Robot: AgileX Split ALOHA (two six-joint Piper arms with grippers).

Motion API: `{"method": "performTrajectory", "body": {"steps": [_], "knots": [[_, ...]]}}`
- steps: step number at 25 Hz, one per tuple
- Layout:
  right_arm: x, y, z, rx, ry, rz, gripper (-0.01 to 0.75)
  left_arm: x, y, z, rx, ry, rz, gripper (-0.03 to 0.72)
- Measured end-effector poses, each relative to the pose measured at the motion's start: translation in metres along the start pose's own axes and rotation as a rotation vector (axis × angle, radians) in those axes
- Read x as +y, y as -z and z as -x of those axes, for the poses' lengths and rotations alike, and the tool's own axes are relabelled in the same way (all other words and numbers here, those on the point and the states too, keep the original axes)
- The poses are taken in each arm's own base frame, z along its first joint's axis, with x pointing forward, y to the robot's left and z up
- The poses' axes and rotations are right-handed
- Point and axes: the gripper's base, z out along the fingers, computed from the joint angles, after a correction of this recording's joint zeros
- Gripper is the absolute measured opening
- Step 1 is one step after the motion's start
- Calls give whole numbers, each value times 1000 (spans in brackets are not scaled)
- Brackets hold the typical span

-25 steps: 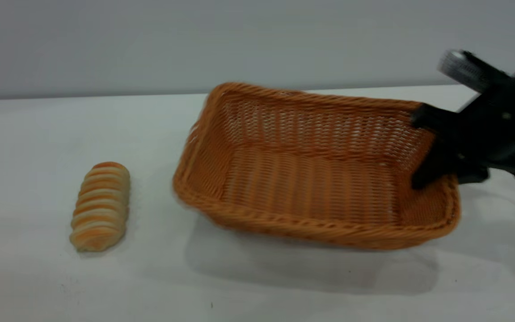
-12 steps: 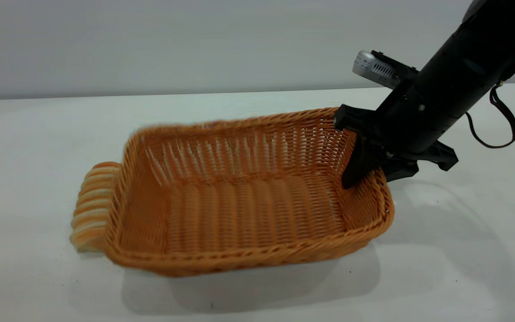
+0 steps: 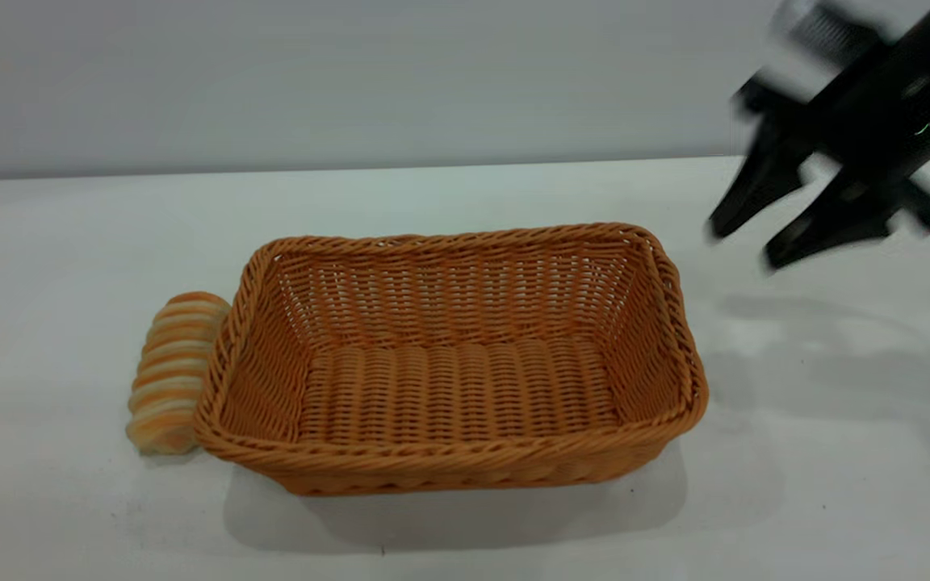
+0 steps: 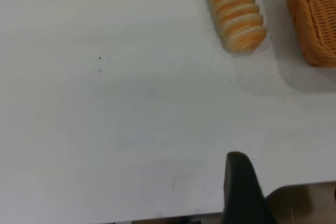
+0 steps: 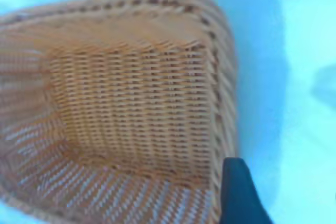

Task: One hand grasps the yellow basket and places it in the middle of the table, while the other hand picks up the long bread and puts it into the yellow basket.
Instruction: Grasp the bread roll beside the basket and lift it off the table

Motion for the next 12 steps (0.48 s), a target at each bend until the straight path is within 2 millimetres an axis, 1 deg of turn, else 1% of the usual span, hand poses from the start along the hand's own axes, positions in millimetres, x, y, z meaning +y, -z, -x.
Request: {"method": "performTrajectory", "body": {"steps": [3, 6, 8, 10, 12], "knots": [[-5, 38, 0, -3, 96, -47, 473, 0, 0, 0, 1, 30, 0, 468], [-7, 65, -8, 43, 198, -198, 468, 2, -2, 1, 18, 69, 21, 468], [-7, 83, -14, 65, 223, -308, 469, 4, -7, 5, 60, 86, 39, 468], [-2, 104, -21, 65, 252, -402, 469, 5, -12, 12, 109, 92, 42, 468], [8, 122, -28, 42, 266, -445, 469, 6, -22, 23, 169, 106, 43, 468]]}}
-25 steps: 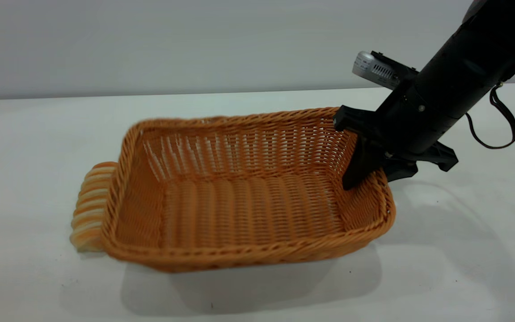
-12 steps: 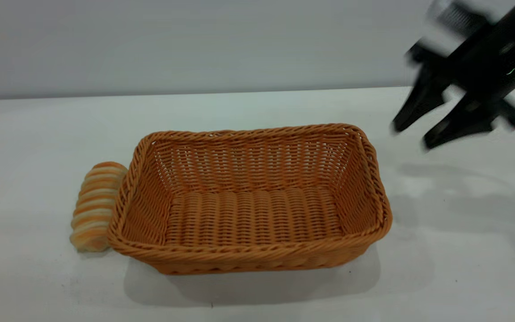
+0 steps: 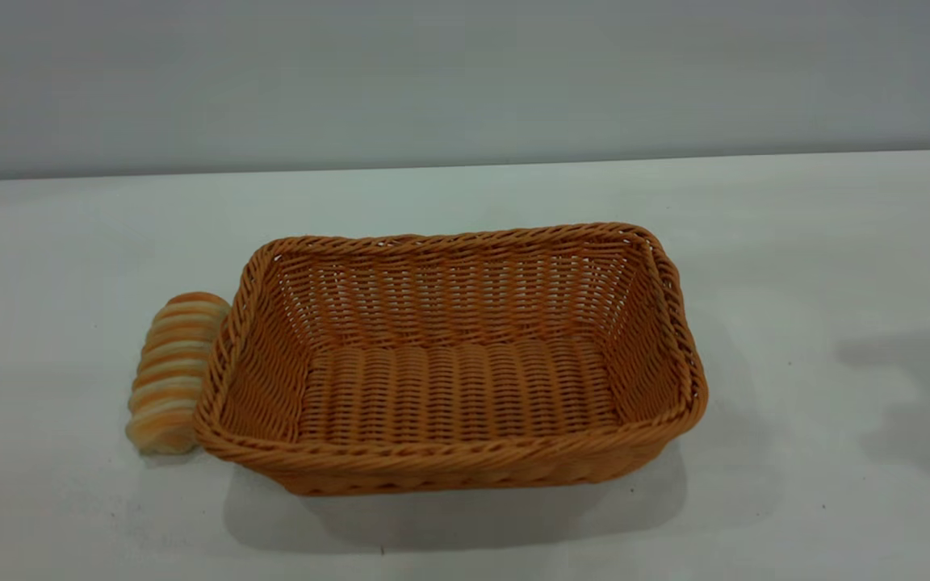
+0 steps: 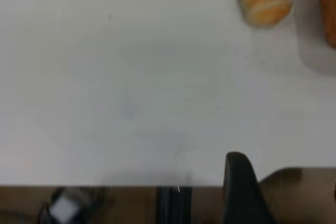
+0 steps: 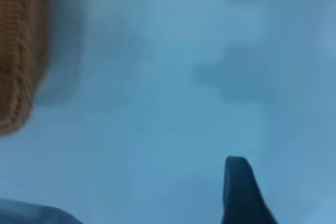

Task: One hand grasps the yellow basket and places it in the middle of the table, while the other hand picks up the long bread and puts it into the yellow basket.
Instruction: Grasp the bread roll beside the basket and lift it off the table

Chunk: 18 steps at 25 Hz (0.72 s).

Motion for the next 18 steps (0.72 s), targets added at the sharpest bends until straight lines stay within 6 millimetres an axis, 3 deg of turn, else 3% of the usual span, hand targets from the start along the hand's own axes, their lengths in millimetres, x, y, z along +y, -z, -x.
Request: {"method": "performTrajectory", "body": {"steps": [6, 12, 18], "knots": [[24, 46, -38, -104, 56, -9, 467, -6, -43, 38, 168, 64, -31, 468], [46, 61, -74, -142, 135, 11, 467, -13, -108, 67, 242, 139, -74, 468], [52, 66, -97, -164, 161, 19, 467, -17, -182, 74, 322, 169, -92, 468]]}}
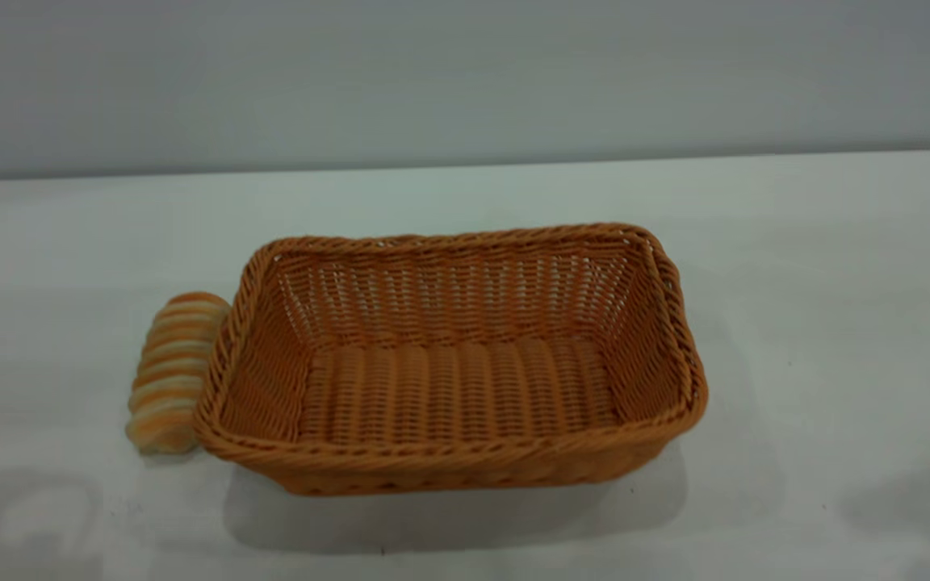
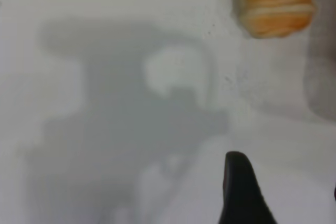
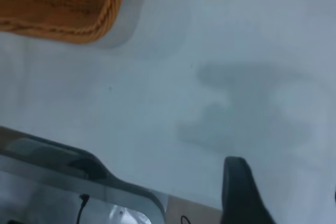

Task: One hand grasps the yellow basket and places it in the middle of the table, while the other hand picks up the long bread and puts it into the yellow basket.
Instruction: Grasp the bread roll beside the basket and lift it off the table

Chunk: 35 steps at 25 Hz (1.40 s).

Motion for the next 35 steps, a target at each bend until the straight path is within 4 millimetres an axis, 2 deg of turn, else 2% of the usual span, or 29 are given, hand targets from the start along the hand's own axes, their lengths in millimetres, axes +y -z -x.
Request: {"method": "performTrajectory", "body": {"steps": [6, 10, 14, 25, 31, 33, 35], "knots": [[1, 3, -3, -14, 2, -2, 467, -12, -52, 28, 103, -45, -75, 468], [1, 3, -3, -15, 2, -2, 467, -23, -75, 50, 97, -104, -140, 468], [1, 3, -3, -15, 2, -2, 467, -26, -93, 65, 78, -99, -156, 468], [1, 3, -3, -15, 2, -2, 467, -19, -138, 78, 77, -56, -110, 468], [1, 3, -3, -15, 2, -3, 467, -17, -152, 76, 108, -54, -106, 467], [1, 3, -3, -16, 2, -3, 467, -17, -152, 76, 109, -55, -106, 449], [1, 3, -3, -16, 2, -3, 467, -17, -152, 75, 110, -57, -107, 368]]}}
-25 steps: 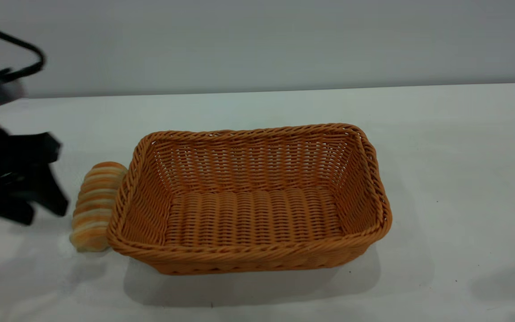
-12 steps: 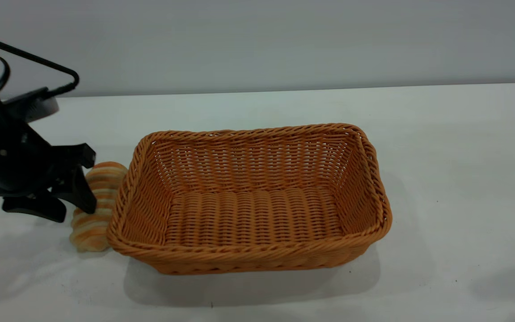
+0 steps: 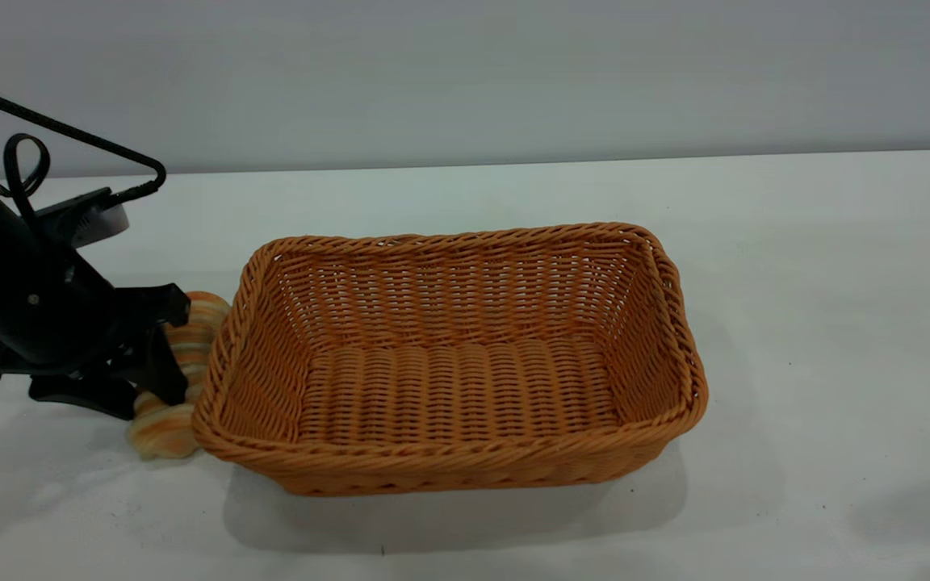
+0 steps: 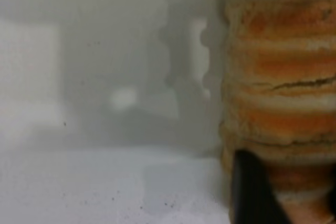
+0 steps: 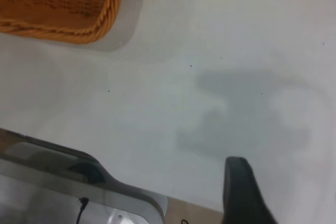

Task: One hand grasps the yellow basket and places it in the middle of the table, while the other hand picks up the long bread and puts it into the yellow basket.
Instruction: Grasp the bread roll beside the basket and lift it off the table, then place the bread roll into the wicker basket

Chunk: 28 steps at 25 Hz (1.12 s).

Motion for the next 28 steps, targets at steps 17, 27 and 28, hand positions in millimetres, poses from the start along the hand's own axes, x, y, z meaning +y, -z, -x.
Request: {"method": "performTrajectory", "body": {"steps": [17, 27, 28], "knots": [[0, 0, 0, -1, 0, 0, 467, -34, 126, 24, -256, -221, -111, 42], [0, 0, 1, -6, 1, -1, 467, -122, 104, -7, -155, -661, -290, 42], [0, 0, 1, -6, 1, -1, 467, -125, 100, -7, -155, -660, -298, 45]]}}
